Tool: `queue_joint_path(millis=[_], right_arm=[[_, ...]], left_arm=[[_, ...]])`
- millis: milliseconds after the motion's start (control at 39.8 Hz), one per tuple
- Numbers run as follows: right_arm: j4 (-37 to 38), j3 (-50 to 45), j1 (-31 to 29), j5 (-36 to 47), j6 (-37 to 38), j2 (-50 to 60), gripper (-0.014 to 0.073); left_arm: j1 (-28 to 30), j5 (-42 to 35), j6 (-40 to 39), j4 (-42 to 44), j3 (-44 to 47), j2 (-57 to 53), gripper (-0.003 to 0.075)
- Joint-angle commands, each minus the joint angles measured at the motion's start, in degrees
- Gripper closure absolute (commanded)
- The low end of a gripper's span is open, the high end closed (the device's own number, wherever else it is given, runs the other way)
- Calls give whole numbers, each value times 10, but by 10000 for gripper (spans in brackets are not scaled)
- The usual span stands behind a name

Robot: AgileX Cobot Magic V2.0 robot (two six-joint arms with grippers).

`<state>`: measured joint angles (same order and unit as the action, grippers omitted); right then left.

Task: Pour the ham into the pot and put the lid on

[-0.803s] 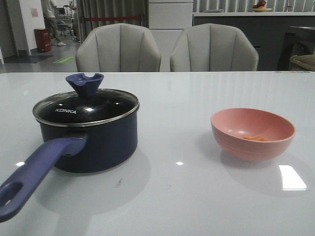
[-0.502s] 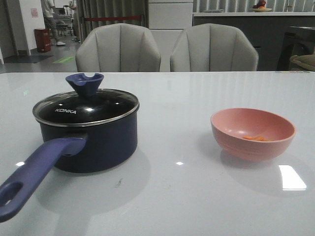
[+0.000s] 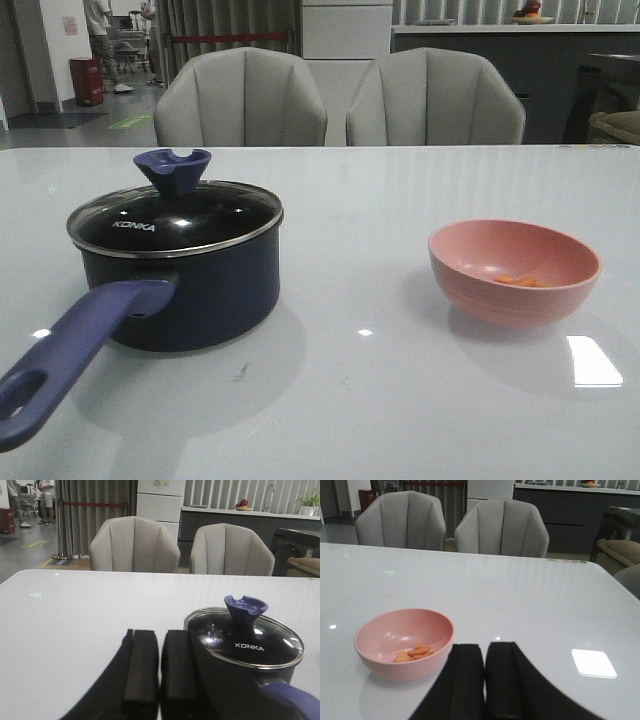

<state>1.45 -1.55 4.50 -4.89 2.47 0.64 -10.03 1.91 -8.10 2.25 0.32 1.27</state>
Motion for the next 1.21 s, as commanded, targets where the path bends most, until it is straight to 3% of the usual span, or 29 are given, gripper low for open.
queue_joint_path(millis=[0, 176, 402, 502, 778, 1180], right_arm=[[10, 3, -4, 44, 0, 10, 417], [10, 3, -4, 44, 0, 10, 417], [10, 3, -4, 44, 0, 10, 417], [10, 3, -4, 44, 0, 10, 417], [10, 3, -4, 44, 0, 10, 417], [10, 3, -4, 44, 0, 10, 417]], left_arm=[[-3, -49, -3, 1, 11, 5, 607], [-3, -55, -3, 1, 11, 5, 607], [-2, -171, -2, 4, -15, 5, 607], [-2, -130, -2, 4, -67, 14, 607], [-2, 100, -2, 10, -250, 121, 607], [-1, 101, -2, 8, -264, 185, 607]])
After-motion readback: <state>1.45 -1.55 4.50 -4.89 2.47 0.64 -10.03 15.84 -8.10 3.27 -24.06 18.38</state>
